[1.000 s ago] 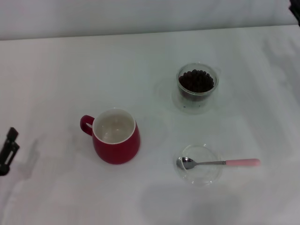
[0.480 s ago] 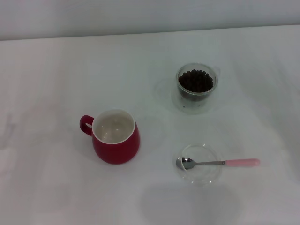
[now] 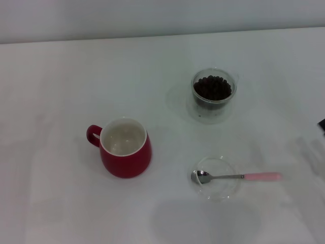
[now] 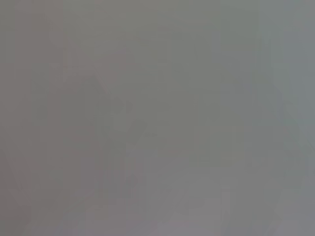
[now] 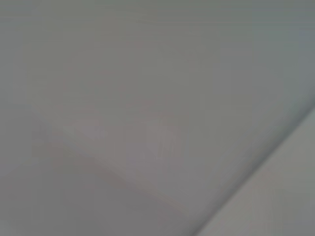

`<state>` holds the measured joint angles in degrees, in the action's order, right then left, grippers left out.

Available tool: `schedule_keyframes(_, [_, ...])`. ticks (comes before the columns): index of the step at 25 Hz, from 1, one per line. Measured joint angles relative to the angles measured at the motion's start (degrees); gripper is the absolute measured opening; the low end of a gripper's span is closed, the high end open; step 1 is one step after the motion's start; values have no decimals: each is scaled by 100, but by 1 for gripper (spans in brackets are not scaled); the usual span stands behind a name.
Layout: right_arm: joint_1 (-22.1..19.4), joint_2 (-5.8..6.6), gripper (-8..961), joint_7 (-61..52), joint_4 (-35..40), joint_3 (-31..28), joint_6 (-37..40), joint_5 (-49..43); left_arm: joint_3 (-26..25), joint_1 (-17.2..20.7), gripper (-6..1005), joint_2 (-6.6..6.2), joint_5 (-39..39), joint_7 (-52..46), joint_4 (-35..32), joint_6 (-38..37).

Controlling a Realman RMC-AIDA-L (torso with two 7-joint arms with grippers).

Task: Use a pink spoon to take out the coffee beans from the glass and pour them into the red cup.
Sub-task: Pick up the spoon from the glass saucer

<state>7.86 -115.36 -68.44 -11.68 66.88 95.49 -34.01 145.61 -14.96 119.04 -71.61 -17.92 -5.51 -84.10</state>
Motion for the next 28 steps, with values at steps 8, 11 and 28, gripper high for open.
schedule_keyframes(8, [41,-29,862,20,-502,-976,22,-1488,17,-162,891,-11,-19,-1,264,52])
schedule_keyframes(11, [2,-29,862,172,-692,-1412,3,-1945,31,-195,891,-29,-16,-1,271,52])
schedule_keyframes(28, [94,-15,861,948,-1450,-2800,-531,-3660,9,-326,891,-6,-7,-4,242,61])
